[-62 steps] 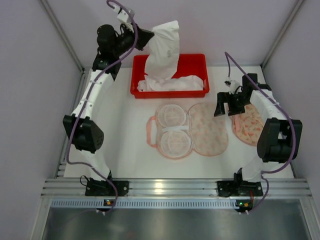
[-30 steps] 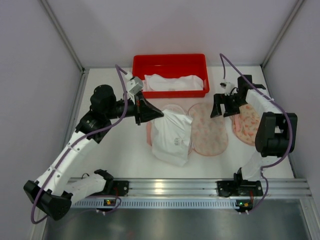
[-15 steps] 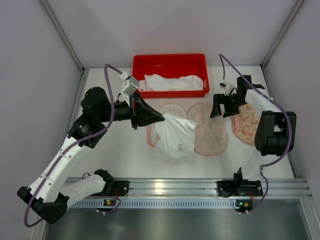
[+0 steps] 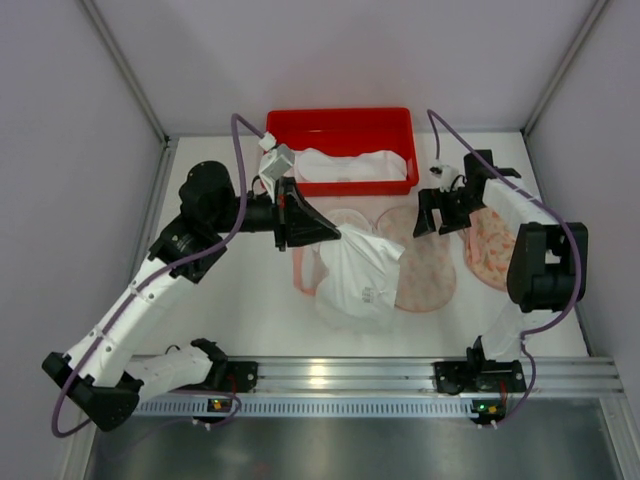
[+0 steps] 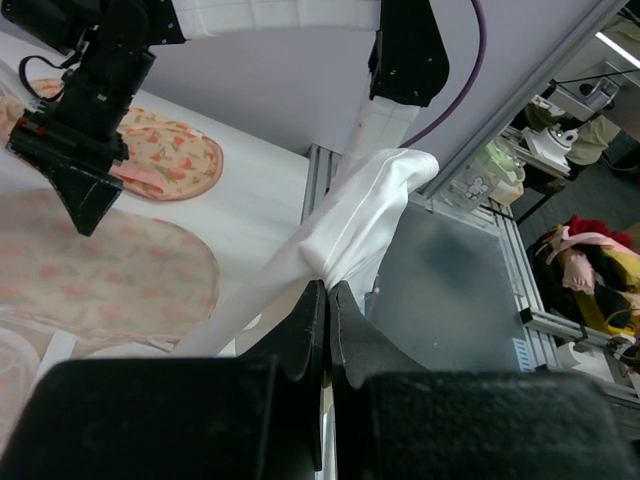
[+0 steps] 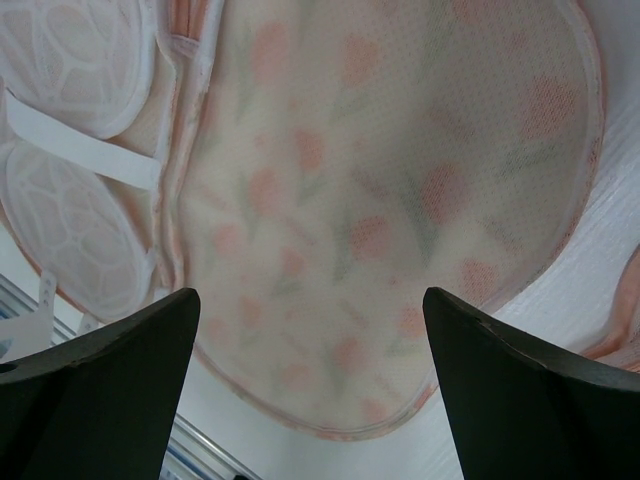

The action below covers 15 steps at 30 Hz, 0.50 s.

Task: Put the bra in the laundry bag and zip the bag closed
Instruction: Place the bra in the laundry bag.

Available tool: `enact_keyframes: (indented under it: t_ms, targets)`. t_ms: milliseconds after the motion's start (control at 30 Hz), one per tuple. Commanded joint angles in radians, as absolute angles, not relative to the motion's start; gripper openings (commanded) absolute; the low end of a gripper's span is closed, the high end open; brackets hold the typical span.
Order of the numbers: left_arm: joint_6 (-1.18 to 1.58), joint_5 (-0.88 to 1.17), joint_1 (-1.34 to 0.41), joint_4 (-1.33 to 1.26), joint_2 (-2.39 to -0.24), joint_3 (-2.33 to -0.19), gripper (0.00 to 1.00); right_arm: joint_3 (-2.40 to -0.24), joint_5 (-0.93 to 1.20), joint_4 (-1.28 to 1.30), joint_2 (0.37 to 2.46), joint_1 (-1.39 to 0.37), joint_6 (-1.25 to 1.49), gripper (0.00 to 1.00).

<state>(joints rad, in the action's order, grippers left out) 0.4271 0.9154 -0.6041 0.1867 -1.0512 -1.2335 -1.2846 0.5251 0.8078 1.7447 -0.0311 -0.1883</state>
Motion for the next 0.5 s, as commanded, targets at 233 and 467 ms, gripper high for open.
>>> enact_keyframes:
  t_ms: [233,467]
  targets:
    - [0.492,0.945,-0.652,0.135,-1.014,-1.313,0.0,-1.335,0.525,0.761,1.715,-0.041,-0.172,0.95]
    - [0.529,0.937,-0.652,0.137,-0.997,-1.358,0.0,-1.336,0.511,0.767,1.704,-0.041,-0.164,0.95]
